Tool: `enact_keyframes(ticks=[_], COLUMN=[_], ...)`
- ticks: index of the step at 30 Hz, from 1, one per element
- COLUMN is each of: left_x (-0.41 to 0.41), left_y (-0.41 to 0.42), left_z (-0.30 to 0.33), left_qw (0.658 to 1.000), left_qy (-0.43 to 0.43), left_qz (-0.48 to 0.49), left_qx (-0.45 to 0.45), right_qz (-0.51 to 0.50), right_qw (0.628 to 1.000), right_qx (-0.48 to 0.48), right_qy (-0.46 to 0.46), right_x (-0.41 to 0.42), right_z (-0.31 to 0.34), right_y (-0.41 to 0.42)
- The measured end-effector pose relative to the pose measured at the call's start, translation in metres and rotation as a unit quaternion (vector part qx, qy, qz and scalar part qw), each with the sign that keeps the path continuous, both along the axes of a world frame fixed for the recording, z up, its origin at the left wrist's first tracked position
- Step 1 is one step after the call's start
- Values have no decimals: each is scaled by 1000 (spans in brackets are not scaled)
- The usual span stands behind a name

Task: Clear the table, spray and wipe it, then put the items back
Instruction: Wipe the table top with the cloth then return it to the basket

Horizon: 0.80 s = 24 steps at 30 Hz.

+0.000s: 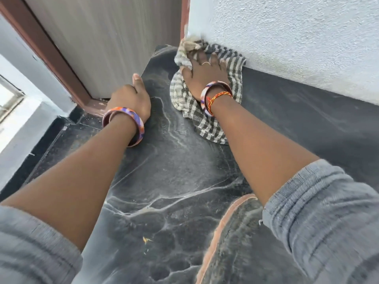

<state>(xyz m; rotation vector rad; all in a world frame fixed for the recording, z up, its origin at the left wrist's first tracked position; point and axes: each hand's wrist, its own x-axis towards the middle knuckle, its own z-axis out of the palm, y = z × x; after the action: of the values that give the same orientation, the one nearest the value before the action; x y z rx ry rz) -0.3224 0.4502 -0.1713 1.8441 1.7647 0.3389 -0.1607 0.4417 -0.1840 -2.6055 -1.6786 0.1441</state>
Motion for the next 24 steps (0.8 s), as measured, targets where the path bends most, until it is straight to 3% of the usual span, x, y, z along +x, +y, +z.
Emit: enact_keyframes(ticks=[4, 15, 24], left_x=[1, -1, -1], left_y=[3, 4, -2], left_z=[-5, -13, -4], left_qw=[1000, 998, 998], left_qy=[-4, -40, -63], left_qz=[-17, -42, -7], left_qx=[4, 6, -12], right_qz=[67, 55, 102], right_qw=[998, 998, 993], right_qx=[-3, -17, -29], right_qy=[-3, -32, 43], right_x=[-9, -29, -58], right_z=[4, 7, 9], right_y=[30, 72, 22])
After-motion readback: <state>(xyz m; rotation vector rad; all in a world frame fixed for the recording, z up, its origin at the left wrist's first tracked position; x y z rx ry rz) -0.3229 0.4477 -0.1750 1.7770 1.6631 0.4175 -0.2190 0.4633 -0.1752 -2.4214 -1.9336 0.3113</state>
